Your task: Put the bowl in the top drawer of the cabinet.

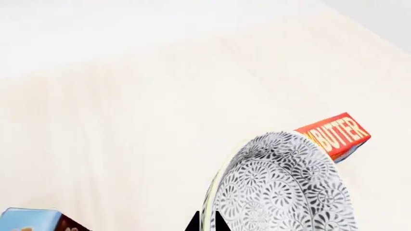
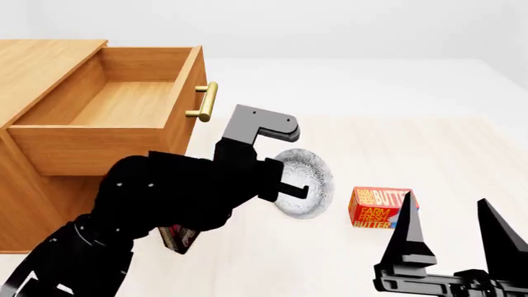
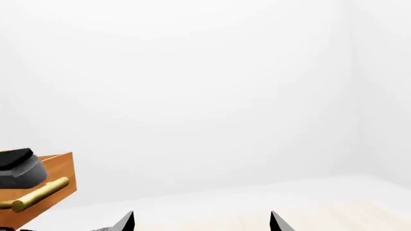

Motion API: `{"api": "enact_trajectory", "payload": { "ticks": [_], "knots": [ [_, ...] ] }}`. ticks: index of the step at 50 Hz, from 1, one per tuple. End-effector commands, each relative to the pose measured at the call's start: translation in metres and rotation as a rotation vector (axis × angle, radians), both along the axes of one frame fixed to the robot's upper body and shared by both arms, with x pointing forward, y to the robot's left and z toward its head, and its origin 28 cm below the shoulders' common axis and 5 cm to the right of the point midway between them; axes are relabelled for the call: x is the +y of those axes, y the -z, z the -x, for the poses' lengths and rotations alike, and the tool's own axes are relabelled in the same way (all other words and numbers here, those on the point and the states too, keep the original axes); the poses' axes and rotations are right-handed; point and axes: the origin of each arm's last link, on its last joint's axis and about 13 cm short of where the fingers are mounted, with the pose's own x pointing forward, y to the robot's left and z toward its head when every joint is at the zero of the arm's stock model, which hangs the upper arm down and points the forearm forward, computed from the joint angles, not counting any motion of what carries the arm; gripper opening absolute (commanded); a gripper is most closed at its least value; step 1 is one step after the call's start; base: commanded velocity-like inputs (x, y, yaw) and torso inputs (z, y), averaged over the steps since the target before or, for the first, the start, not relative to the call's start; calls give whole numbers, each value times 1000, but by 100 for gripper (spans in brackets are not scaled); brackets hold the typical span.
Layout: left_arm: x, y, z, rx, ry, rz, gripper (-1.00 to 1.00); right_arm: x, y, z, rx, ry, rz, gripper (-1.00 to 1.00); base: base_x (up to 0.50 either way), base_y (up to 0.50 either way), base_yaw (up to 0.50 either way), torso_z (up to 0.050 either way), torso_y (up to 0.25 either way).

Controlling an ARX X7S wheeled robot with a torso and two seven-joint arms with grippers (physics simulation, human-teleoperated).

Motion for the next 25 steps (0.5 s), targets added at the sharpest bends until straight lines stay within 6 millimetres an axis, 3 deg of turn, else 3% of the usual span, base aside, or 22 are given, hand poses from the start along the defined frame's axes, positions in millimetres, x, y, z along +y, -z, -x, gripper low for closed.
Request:
{"api": "enact_trajectory", "payload": {
  "ticks": [1, 10, 25],
  "knots": [
    [-4, -40, 20, -97, 32, 31, -100, 0, -3, 3, -9, -9, 0, 100, 0, 0, 0, 0, 0],
    [-6, -52, 25, -124, 36, 42, -100, 1, -1, 2, -7, -14, -3, 100, 0, 0, 0, 0, 1],
    [9, -115, 36, -279, -34, 60, -100, 1, 0, 3, -6, -17, -2, 100, 0, 0, 0, 0, 0]
  ]
}}
